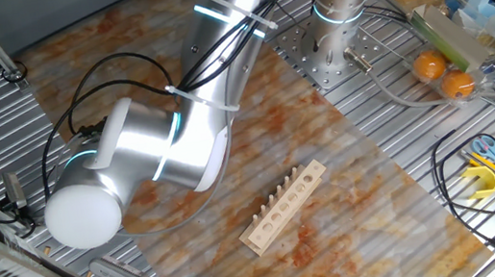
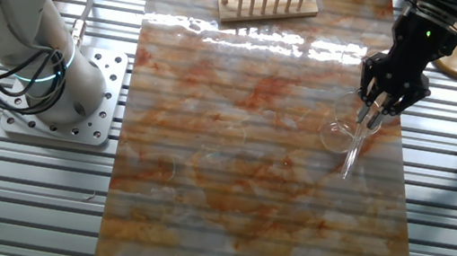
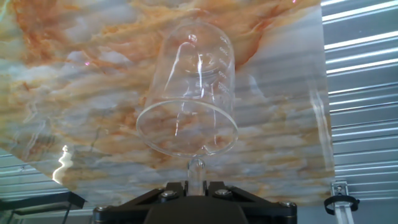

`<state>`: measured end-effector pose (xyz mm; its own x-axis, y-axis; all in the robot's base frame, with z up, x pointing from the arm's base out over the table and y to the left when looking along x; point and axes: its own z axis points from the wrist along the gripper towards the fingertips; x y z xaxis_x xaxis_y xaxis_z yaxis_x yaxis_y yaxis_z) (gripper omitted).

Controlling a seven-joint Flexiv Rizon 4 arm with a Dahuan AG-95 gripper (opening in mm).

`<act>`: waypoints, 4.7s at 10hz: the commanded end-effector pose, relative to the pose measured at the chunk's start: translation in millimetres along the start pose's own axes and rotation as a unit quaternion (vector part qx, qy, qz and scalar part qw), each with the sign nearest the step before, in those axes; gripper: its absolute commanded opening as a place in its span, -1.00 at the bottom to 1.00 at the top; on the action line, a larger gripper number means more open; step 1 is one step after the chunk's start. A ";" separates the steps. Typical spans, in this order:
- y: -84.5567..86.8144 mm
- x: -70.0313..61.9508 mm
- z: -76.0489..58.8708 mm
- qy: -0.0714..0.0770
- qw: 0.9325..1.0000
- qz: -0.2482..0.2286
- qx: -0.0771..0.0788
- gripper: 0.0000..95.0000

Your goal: Pour out the test tube

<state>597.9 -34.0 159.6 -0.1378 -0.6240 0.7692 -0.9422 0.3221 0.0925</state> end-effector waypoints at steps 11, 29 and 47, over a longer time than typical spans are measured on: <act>2.5 1.4 4.6 -0.003 1.000 -0.003 0.009 -1.00; 6.7 -0.9 6.0 -0.010 0.993 -0.039 0.113 -1.00; -1.1 -14.4 -3.0 0.049 0.979 -0.073 0.182 -1.00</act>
<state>600.8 -23.6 150.7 0.0195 -0.5667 0.8237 -0.9985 -0.0531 -0.0129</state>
